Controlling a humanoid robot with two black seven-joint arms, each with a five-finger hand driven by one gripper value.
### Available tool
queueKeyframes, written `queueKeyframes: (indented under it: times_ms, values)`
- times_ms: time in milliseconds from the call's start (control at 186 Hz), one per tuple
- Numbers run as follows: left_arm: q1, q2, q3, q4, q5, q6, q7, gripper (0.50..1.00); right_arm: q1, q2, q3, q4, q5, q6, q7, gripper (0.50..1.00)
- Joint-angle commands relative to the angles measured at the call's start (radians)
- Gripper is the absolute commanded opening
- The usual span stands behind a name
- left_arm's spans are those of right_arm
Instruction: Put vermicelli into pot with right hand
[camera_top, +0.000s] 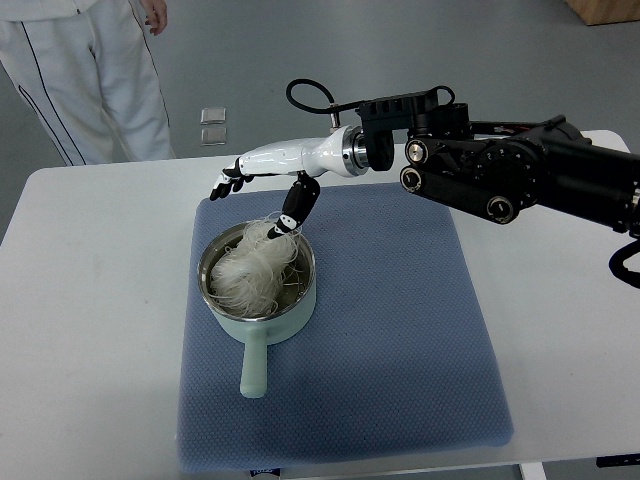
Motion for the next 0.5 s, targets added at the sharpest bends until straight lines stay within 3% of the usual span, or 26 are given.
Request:
queueKeyframes:
  times_ms: [0, 188, 242, 301, 494]
  values:
    - [0.0, 0.0, 0.0, 0.0, 0.001, 0.0, 0.0, 1.0, -0.019, -0.019, 0.055, -0.017, 0.081, -0.001, -0.005, 0.85]
    - [0.0, 0.0, 0.0, 0.0, 0.001, 0.0, 0.0, 1.0, -0.087, -0.049, 0.188, -0.091, 0.259, -0.018, -0.085, 0.852]
    - [0.0, 0.0, 0.0, -0.001, 0.0, 0.0, 0.0, 1.0, -0.122, -0.052, 0.245, -0.115, 0.311, -0.041, -0.117, 0.856]
    - [0.0, 0.0, 0.0, -0.001, 0.0, 0.0, 0.0, 1.0, -0.154, -0.052, 0.305, -0.152, 0.372, -0.077, -0.151, 0.899]
    - [0.0, 0.0, -0.002, -0.001, 0.0, 0.0, 0.0, 1.0, -0.239, -0.042, 0.45, -0.234, 0.555, -0.183, -0.206, 0.913]
